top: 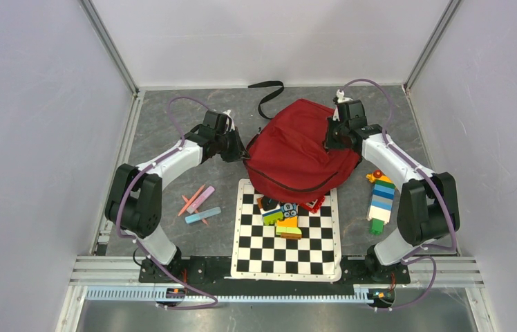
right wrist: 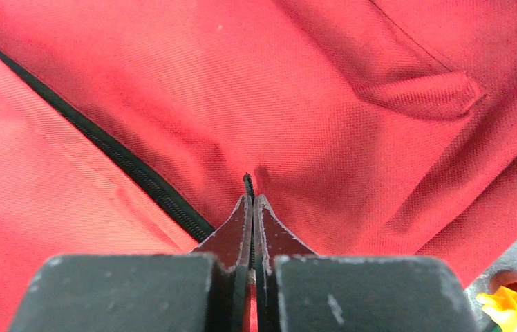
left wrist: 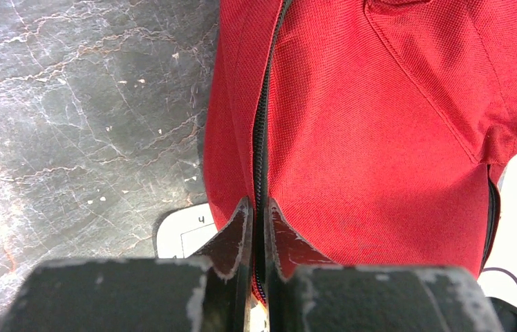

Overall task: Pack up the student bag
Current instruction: Unzip the student bag at the center of the board.

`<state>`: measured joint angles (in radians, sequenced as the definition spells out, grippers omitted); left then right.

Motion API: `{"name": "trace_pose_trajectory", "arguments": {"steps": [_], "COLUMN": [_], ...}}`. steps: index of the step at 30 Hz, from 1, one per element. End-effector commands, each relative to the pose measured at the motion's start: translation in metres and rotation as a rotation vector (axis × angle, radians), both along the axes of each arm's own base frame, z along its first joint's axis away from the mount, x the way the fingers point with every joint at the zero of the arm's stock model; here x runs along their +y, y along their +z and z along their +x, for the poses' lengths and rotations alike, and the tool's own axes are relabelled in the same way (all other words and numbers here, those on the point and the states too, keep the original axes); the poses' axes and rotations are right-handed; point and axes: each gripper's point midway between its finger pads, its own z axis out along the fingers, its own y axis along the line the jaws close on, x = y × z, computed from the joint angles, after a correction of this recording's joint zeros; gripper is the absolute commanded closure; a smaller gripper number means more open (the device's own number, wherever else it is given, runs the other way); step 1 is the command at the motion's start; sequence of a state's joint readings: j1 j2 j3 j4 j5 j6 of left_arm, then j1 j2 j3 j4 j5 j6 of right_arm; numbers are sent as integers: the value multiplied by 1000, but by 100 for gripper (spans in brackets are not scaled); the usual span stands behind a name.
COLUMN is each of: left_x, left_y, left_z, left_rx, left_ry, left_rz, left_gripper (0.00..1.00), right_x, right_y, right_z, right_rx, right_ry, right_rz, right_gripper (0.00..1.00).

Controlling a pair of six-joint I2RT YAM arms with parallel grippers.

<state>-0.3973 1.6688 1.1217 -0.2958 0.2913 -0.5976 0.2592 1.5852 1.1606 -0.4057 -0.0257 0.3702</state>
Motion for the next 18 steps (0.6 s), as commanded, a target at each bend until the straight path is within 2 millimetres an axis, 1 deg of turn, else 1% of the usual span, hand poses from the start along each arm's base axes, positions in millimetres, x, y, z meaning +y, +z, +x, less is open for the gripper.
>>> {"name": "trace_pose_trajectory", "arguments": {"steps": [1,4,8,12,15,18], "left_x": [-2,-3,-4,-6,-8,-9], "left_y": [12,11,11,13,14,16], "left_z": [-1,0,2,4,4,5], "left_rx": [-61,-57,-59,-65,-69,-77], "left_ry": [-56,-58,-57,-67,-76,-87], "left_rz": [3,1,-1,-6,-9,-11], "left_gripper": [98,98,98,98,98,98], "right_x": [16,23,24,28,40,57], "right_y": [18,22,23,29,38,44], "right_z": [12,14,17,29,41,51], "right_rx": [-78,-103,-127,-166,-193,-213], "right_ry": [23,38,49,49,72,104], "right_rz": [84,115,108,118,123,122], "right_gripper": [100,100,100,100,100,100]}}
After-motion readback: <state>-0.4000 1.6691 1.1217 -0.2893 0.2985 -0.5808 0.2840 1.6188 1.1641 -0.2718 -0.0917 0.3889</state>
